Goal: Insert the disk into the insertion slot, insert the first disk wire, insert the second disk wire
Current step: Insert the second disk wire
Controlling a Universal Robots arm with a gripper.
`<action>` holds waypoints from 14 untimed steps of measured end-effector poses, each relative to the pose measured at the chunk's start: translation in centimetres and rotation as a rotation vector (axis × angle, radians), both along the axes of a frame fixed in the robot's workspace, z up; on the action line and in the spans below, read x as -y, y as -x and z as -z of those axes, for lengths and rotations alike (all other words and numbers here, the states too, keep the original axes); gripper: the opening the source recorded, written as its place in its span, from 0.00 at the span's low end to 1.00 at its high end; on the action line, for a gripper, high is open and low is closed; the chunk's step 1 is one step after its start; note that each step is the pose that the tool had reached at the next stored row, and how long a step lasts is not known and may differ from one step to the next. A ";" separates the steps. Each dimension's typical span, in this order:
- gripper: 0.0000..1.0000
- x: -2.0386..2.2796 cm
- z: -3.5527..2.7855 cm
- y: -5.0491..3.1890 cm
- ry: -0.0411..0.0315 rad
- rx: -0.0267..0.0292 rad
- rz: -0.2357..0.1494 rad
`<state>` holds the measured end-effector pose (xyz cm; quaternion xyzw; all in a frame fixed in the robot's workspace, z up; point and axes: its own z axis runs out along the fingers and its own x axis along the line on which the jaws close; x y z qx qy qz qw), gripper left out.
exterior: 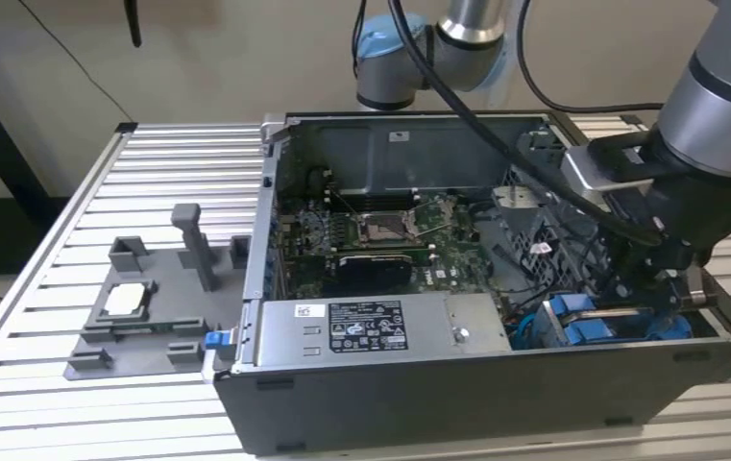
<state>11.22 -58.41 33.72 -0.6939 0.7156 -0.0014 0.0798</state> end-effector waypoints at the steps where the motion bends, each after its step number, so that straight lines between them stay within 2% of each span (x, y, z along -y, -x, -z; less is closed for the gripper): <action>1: 0.16 0.00 0.05 0.00 0.0001 0.0000 0.003; 4: 0.16 0.00 0.10 0.00 0.0000 0.0002 0.008; 6: 0.23 0.00 0.09 0.00 -0.0004 0.0001 0.009; 7: 0.23 0.00 0.02 0.00 -0.0001 0.0000 0.009; 8: 0.30 0.00 -0.06 0.00 -0.0001 0.0000 0.010; 11: 0.30 0.00 -0.40 0.00 -0.0001 0.0001 0.010; 14: 0.30 0.00 -1.02 0.00 -0.0001 0.0001 0.010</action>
